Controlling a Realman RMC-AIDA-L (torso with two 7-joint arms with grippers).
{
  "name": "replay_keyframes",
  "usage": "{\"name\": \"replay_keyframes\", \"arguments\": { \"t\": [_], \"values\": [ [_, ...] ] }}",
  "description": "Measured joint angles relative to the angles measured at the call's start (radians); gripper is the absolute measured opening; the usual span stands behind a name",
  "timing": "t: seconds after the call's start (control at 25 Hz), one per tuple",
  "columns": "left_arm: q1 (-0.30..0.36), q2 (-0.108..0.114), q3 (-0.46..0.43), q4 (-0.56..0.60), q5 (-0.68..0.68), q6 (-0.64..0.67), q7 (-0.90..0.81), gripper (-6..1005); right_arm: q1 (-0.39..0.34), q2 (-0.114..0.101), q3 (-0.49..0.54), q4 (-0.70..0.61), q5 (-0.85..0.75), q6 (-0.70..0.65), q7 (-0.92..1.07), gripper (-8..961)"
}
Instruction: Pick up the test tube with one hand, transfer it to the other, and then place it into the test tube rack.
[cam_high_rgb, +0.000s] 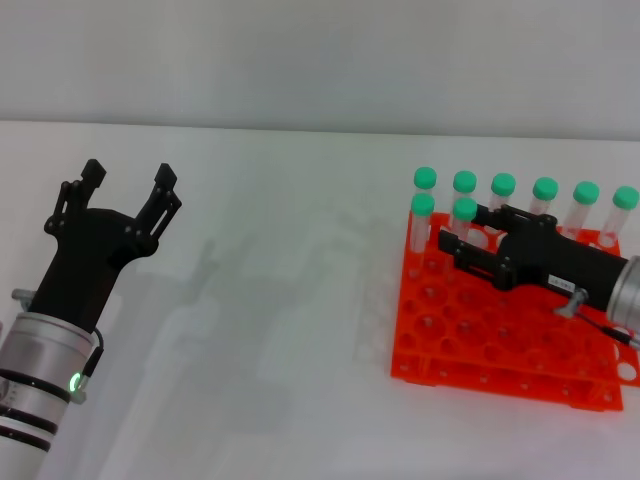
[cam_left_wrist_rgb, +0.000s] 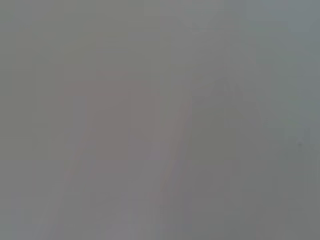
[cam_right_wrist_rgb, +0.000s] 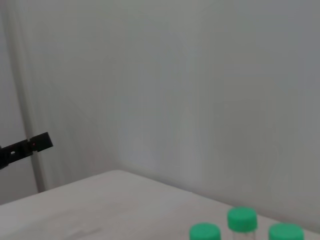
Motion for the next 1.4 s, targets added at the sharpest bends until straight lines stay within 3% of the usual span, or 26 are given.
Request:
{"name": "replay_keyframes", "arguments": {
  "t": [0.32, 0.6, 0.76, 1.12, 1.28, 1.4],
  "values": [
    [-0.004, 0.001, -0.003, -0.010, 0.000, 0.000, 0.000, 884, -0.096, -0.010, 0.012, -0.035, 0.004, 0.056, 0.045, 659],
    [-0.014, 0.001, 0.002, -0.010, 0.000, 0.000, 0.000, 884, -0.287, -0.017, 0.050, -0.106, 0.155, 0.075, 0.022, 661],
    [-0.014, 0.001, 0.002, -0.012, 0.000, 0.000, 0.000, 884, -0.362, -0.015, 0.225, -0.063, 0.257, 0.052, -0.080, 663],
    [-0.034, 0.001, 0.002, -0.022, 0.000, -0.004, 0.000, 884, -0.351, -0.006, 0.588, 0.160, 0.326, 0.056, -0.582, 666],
    [-0.047, 0.000, -0.007, -0.023, -0.026, -0.045, -0.026, 884, -0.339, -0.006, 0.639, 0.179, 0.327, 0.040, -0.592, 667],
    [-0.054, 0.000, -0.007, -0.021, -0.039, -0.062, -0.034, 884, -0.335, -0.005, 0.660, 0.184, 0.328, 0.041, -0.593, 767]
  ]
}}
